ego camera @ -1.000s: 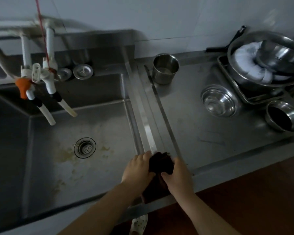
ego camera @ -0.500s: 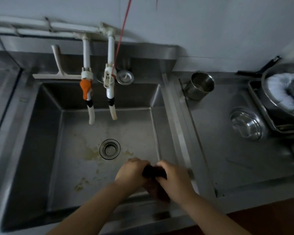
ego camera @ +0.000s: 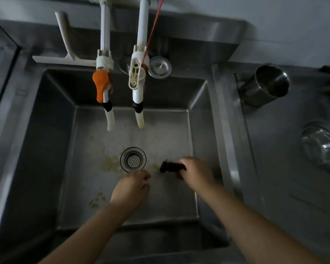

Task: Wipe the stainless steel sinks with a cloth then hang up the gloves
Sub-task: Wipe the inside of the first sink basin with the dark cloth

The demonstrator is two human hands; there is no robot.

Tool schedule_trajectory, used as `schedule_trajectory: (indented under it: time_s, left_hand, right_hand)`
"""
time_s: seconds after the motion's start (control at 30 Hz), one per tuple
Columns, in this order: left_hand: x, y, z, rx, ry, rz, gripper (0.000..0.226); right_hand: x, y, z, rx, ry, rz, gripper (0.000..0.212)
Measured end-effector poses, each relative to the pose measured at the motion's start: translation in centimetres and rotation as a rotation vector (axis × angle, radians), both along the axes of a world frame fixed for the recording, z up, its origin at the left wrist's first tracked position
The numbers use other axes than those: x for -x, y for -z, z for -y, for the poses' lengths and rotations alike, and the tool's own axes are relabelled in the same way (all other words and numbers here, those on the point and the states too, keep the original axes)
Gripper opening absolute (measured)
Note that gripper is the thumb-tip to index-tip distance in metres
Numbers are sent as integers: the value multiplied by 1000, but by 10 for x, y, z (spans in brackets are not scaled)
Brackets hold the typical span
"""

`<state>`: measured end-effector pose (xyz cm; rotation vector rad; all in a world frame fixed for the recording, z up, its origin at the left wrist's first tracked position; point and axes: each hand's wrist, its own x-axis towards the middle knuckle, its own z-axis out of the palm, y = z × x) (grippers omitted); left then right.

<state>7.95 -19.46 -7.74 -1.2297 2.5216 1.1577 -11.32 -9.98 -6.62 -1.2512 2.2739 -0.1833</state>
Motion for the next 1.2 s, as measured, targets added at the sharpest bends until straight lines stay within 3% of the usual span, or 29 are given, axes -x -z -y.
schedule_trajectory:
  time_s: [0.17, 0.27, 0.33, 0.53, 0.63, 0.77, 1.2]
  left_hand:
    - [7, 23, 9, -11, -19, 65, 29]
    - [14, 32, 11, -12, -6, 85, 30]
    - [19, 37, 12, -9, -4, 96, 30]
    - [27, 56, 15, -14, 17, 129, 28]
    - [31, 64, 16, -3, 38, 134, 25]
    - [35, 74, 19, 33, 90, 137, 19]
    - [55, 113, 63, 207, 241, 138, 30]
  right_hand:
    - [18, 33, 2, -47, -145, -184, 22]
    - [9, 60, -8, -345, -215, -74, 22]
    - [-1, 77, -17, -502, -181, 3, 35]
    - [-26, 130, -30, -345, 109, 34, 56]
    - [-41, 157, -42, -296, 148, 8, 69]
    - [-48, 182, -46, -232, 205, -79, 70]
    - [59, 221, 110, -98, 324, -182, 81]
